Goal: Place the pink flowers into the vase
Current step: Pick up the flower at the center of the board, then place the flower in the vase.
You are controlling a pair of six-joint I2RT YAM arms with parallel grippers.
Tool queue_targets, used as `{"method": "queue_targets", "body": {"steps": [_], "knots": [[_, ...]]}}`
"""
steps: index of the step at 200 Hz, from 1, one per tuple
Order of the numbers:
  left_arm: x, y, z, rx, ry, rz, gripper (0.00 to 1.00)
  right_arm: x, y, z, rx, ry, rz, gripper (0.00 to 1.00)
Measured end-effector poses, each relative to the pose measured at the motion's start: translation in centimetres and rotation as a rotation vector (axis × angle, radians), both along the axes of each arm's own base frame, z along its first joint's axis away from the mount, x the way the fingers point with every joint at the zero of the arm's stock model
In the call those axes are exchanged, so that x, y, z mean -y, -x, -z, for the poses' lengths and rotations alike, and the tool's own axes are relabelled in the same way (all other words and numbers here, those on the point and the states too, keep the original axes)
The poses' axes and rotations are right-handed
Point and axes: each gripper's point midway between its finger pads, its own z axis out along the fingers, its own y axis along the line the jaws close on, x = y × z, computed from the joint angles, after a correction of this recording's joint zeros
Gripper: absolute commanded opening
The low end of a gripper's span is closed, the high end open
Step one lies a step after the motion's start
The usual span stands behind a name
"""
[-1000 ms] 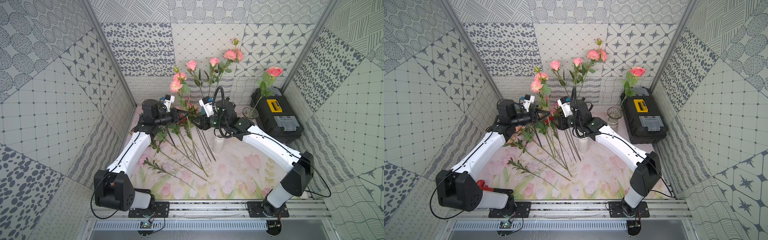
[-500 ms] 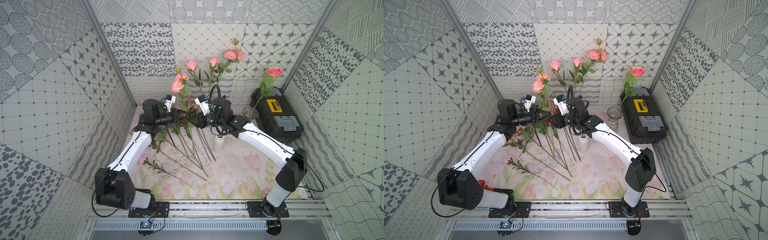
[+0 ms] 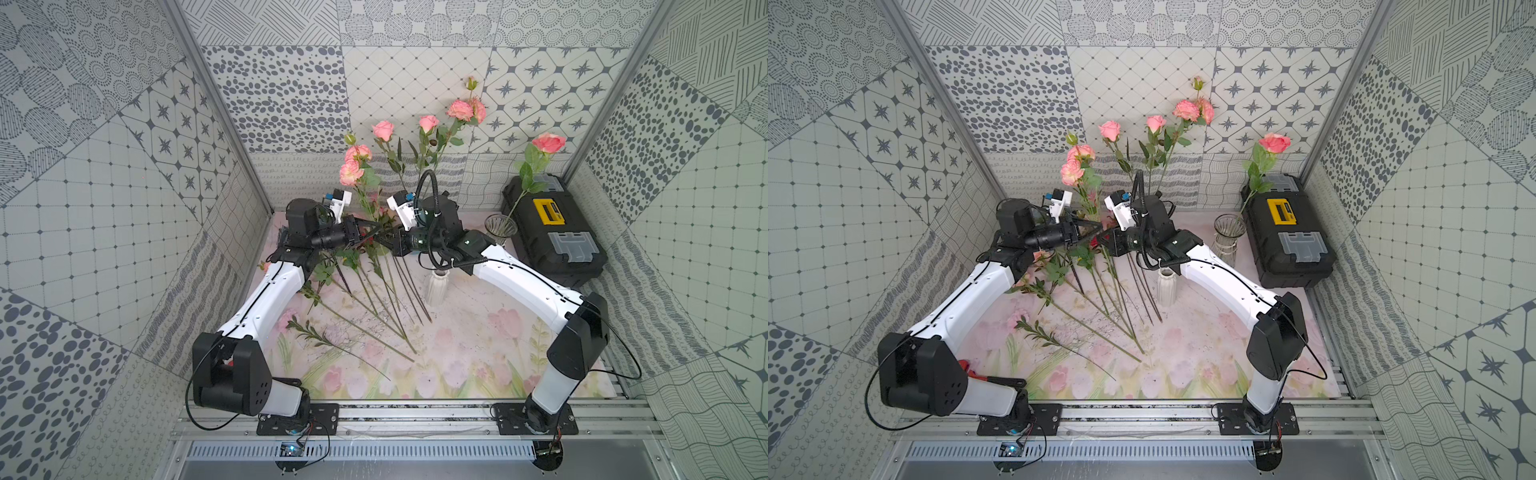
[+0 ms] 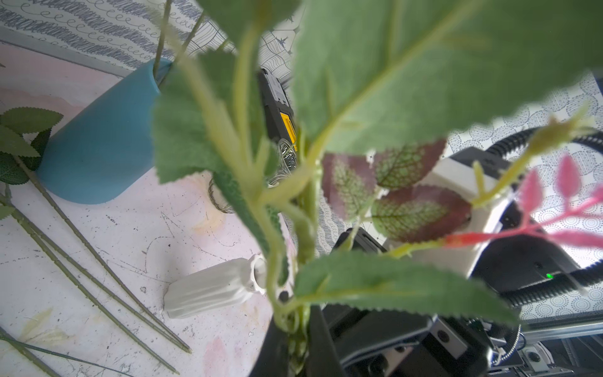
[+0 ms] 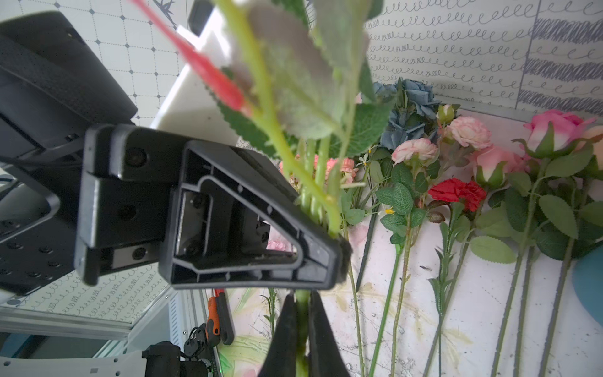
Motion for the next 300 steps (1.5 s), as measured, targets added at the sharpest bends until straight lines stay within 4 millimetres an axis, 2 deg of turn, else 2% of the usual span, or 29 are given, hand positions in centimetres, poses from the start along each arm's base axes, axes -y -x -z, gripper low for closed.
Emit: {"method": "queue_targets", "body": {"steps": [14, 28, 55, 82, 137, 172, 196, 253, 300], "knots": [[0.0, 0.0, -0.1, 0.003, 0.0, -0.001, 0.08, 0.0, 0.0, 0.0, 0.001, -0.002, 0.0, 0.0], [0.0, 0.0, -0.1, 0.005, 0.001, -0.001, 0.27, 0.0, 0.0, -0.1, 0.003, -0.003, 0.001, 0.0], [0.0, 0.1, 0.0, 0.005, -0.001, 0.004, 0.48, -0.1, -0.2, -0.1, 0.008, -0.003, 0.008, 0.0], [-0.1, 0.1, 0.0, 0.0, -0.009, -0.001, 0.58, 0.0, -0.5, -0.1, 0.015, -0.003, 0.021, 0.0], [-0.9, -0.2, -0.4, 0.011, -0.062, -0.051, 0.61, 0.4, -1.4, 0.2, 0.031, 0.012, 0.075, 0.0], [-1.7, -0.2, -1.8, 0.041, -0.157, -0.124, 0.62, 1.0, -2.0, 1.8, 0.027, 0.047, 0.12, 0.0], [-3.3, -0.3, -2.0, 0.057, -0.259, -0.224, 0.62, 1.5, -2.5, 3.1, 0.032, 0.079, 0.151, 0.0], [-8.6, -0.3, 2.3, -0.005, -0.528, -0.434, 0.62, 2.8, -3.6, 5.0, 0.099, 0.141, 0.233, 0.0], [-11.4, -0.3, 5.5, -0.075, -0.613, -0.495, 0.62, 3.4, -4.4, 6.1, 0.171, 0.162, 0.294, 0.0]]}}
